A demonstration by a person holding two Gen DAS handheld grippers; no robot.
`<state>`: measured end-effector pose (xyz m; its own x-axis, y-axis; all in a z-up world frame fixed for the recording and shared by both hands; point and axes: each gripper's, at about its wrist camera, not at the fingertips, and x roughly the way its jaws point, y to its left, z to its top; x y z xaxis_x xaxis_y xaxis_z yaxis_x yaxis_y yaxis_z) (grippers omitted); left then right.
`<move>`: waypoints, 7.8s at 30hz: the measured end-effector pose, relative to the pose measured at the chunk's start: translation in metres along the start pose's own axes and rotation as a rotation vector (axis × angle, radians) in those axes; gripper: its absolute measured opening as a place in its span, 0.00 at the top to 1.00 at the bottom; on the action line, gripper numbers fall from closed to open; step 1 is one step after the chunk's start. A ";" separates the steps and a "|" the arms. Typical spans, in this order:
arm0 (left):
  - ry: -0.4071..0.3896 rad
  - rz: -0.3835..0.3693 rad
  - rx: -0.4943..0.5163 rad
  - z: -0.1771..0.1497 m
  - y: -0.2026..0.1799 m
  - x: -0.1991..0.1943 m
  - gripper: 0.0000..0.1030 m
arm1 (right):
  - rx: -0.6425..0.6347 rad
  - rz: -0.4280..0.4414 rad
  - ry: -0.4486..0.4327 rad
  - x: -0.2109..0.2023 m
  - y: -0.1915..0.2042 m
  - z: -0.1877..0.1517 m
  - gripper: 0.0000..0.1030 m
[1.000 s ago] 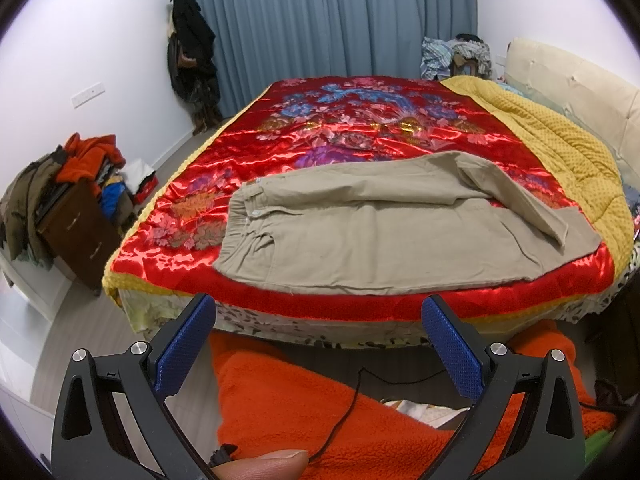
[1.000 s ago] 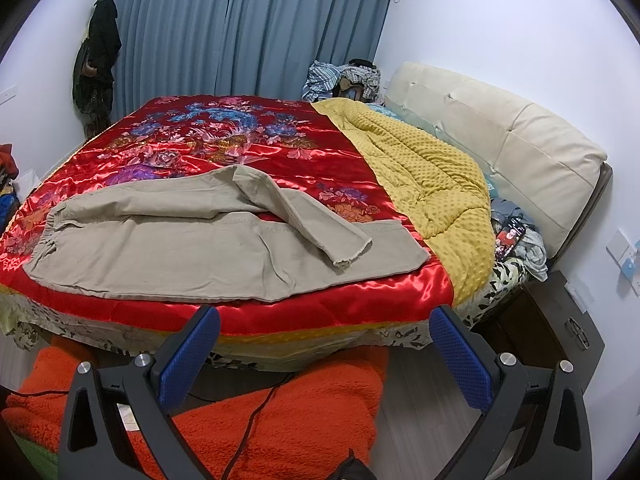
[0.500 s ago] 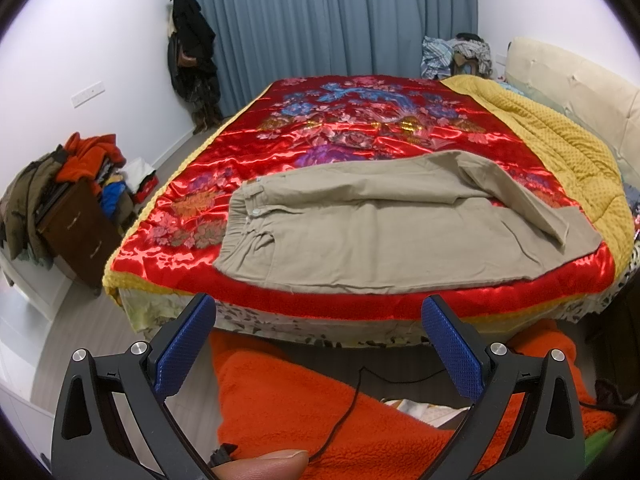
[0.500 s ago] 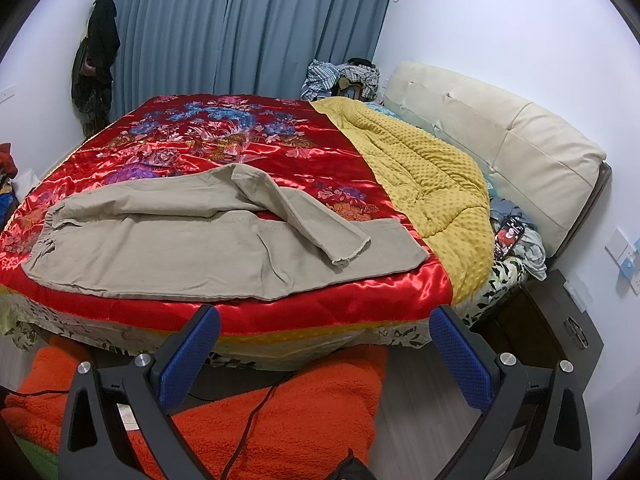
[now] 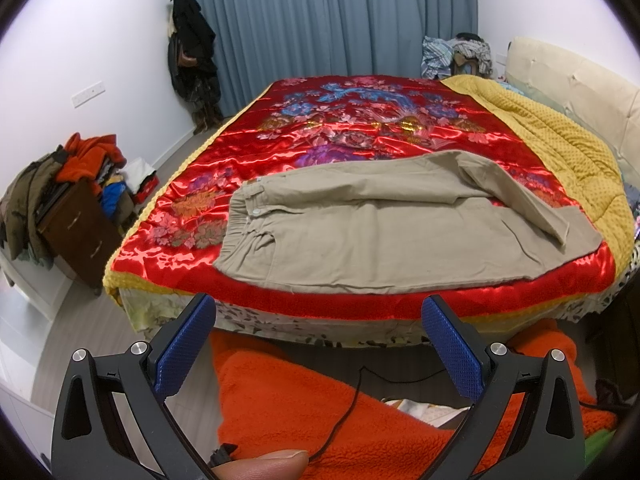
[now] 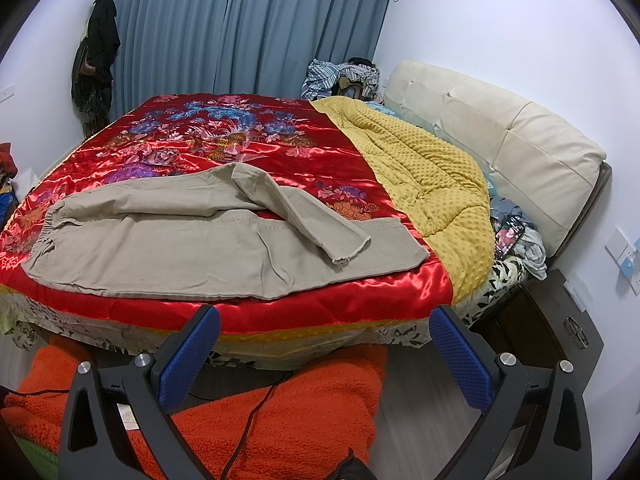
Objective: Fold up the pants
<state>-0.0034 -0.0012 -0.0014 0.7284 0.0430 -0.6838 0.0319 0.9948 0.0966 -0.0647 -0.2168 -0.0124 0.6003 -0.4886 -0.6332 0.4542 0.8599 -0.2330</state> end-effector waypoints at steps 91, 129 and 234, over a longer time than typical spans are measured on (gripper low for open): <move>0.016 0.007 0.005 -0.006 0.004 0.001 0.00 | -0.013 0.009 0.009 0.005 0.012 -0.002 0.00; 0.017 0.013 0.016 -0.006 -0.001 0.002 0.00 | -0.003 0.013 0.013 0.008 0.010 -0.003 0.00; -0.085 -0.035 0.046 0.082 -0.036 0.034 0.00 | 0.168 0.310 -0.138 0.069 -0.013 0.052 0.00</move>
<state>0.0763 -0.0435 0.0315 0.7817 -0.0018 -0.6237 0.0887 0.9901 0.1084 0.0047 -0.2689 -0.0146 0.8042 -0.2344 -0.5463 0.3319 0.9394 0.0855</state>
